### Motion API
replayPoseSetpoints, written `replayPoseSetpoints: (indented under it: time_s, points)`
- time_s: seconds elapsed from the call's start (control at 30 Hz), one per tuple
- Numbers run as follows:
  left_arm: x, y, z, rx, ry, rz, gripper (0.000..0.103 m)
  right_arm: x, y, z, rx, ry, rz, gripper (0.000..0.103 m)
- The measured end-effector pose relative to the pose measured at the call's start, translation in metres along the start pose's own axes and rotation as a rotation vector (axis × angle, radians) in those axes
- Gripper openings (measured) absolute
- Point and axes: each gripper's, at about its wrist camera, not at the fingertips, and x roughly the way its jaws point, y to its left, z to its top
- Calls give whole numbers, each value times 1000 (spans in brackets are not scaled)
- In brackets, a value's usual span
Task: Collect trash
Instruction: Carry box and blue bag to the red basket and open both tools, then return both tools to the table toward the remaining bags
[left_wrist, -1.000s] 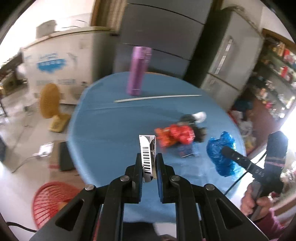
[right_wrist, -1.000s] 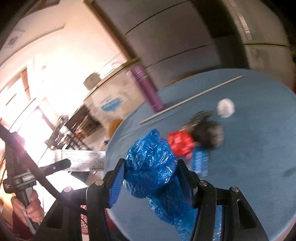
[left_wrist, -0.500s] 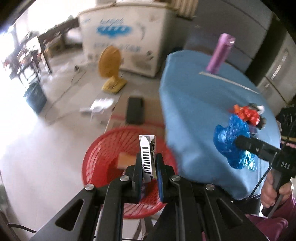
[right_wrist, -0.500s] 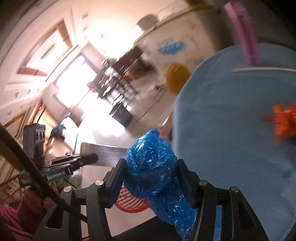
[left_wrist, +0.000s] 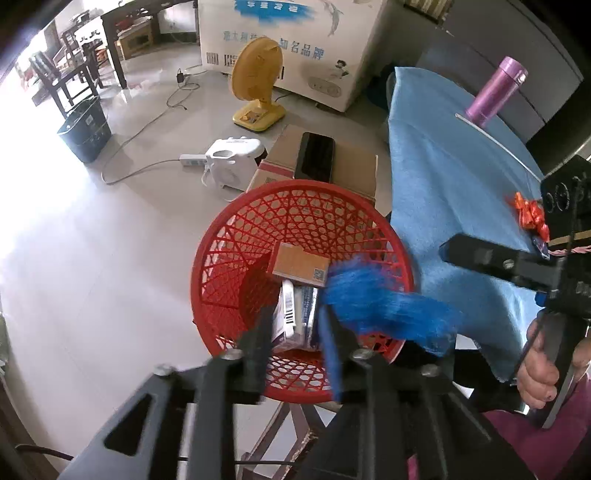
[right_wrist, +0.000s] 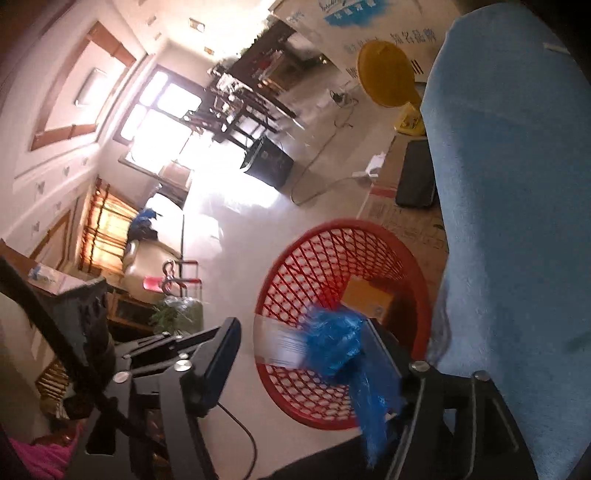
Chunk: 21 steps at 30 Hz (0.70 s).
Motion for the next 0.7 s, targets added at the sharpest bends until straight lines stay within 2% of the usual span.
replayPoseSetpoints:
  time_s: [0.07, 0.3, 0.43, 0.7]
  points:
    - [-2, 2, 0, -10, -12, 3, 44, -5, -1, 0, 2, -24, 12, 76]
    - [-6, -19, 6, 28, -39, -7, 44, -47, -7, -10, 1, -155, -35, 76]
    - [-12, -50, 13, 94, -82, -2, 45, -78, -9, -18, -39, -246, -175, 76]
    - [-30, -129, 31, 265, -208, 16, 53, -157, -21, -32, -10, -408, -315, 76]
